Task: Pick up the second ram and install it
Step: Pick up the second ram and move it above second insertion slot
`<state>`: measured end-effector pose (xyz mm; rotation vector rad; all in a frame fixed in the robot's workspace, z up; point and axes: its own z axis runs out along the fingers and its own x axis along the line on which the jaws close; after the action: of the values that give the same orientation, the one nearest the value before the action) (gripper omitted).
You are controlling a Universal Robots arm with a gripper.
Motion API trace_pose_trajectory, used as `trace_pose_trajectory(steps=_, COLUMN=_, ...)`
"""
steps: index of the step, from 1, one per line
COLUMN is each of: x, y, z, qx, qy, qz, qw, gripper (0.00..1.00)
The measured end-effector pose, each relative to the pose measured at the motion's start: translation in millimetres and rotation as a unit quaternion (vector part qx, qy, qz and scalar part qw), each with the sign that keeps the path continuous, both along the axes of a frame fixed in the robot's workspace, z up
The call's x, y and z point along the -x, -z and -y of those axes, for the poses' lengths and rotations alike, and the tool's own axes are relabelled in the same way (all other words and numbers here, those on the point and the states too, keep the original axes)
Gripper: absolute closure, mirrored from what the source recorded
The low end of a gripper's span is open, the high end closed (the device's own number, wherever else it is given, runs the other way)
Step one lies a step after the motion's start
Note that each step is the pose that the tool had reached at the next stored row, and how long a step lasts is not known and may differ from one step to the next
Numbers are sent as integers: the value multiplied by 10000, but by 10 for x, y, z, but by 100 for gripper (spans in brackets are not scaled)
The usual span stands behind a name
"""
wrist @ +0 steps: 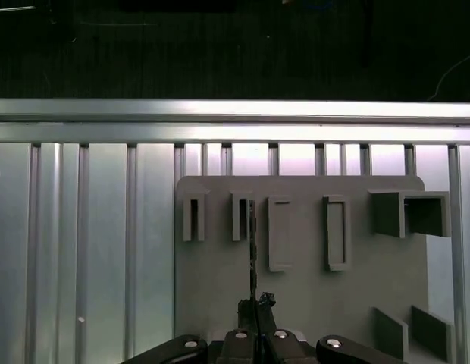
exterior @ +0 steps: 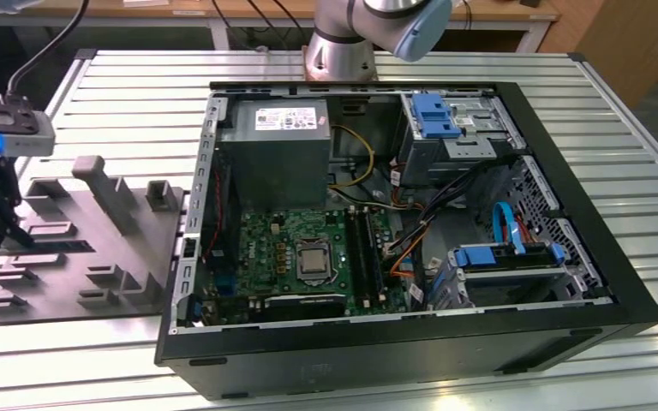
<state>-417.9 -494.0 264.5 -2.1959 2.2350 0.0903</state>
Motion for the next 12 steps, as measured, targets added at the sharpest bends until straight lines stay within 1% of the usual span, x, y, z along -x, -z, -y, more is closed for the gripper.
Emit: trace_pose_trajectory(steps=12, x=0, y=-257, z=-1, qx=-32, qy=0, qz=2, qw=10000, gripper=89)
